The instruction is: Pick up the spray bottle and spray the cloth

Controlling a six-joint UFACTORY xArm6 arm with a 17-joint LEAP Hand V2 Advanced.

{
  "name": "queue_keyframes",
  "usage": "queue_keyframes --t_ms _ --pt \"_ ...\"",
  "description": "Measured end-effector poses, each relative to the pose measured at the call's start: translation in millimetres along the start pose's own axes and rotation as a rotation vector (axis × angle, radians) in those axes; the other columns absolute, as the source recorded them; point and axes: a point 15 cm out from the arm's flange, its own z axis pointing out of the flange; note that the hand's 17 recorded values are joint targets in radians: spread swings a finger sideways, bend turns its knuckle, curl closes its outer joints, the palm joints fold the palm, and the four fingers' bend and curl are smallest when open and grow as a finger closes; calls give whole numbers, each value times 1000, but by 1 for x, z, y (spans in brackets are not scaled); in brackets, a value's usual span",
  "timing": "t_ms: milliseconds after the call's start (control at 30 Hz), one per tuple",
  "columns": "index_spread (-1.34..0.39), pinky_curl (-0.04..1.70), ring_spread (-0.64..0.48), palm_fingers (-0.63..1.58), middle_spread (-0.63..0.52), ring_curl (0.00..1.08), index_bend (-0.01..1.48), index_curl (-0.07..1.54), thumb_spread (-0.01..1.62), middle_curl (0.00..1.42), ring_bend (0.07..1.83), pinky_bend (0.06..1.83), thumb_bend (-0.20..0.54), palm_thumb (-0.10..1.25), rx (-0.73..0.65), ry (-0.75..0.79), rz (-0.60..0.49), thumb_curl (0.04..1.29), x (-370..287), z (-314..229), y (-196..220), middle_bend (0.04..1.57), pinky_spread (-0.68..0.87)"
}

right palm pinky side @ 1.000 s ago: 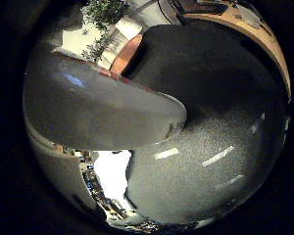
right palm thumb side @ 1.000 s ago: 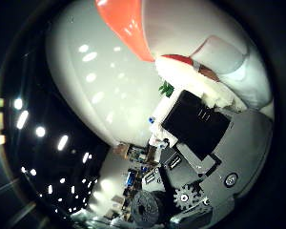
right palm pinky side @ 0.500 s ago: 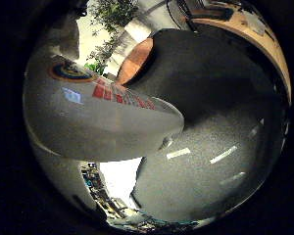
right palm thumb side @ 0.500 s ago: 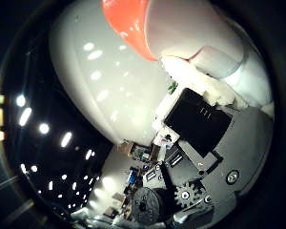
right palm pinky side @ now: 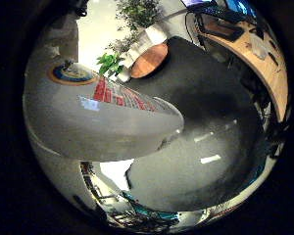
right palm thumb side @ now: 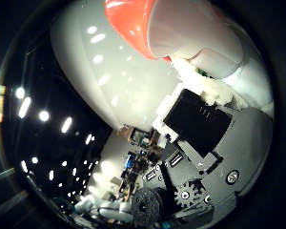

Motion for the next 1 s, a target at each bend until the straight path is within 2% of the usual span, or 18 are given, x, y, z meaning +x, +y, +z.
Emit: queue_keyframes --t_ms 167,333,533,633,733,900,1000 --pt "-272 607 -218 1199 -187 644 1153 691 815 738 1402 1329 -11 1052 -188 2 -12 1033 -36 -12 52 1330 -302" --pt "-271 615 -219 1197 -186 646 1157 689 810 735 1400 1330 -11 1049 -290 54 -73 1053 -64 -8 74 1334 -300" --pt "-272 624 -220 1196 -186 649 1163 689 798 731 1399 1327 -11 1045 -406 162 -199 1070 -110 7 60 1337 -301" --pt "-272 627 -220 1195 -186 651 1164 690 796 730 1399 1325 -11 1044 -417 239 -244 1076 -124 23 38 1338 -301" --pt "-272 630 -221 1193 -186 652 1165 690 792 729 1397 1324 -12 1044 -427 314 -277 1080 -125 46 26 1340 -301" --pt "-272 633 -222 1192 -186 654 1166 690 775 728 1396 1328 -12 1042 -516 427 -331 1086 -117 101 36 1344 -303" --pt "-272 634 -223 1191 -188 656 1167 690 768 731 1398 1328 -13 1043 -520 470 -325 1088 -100 126 35 1348 -303"
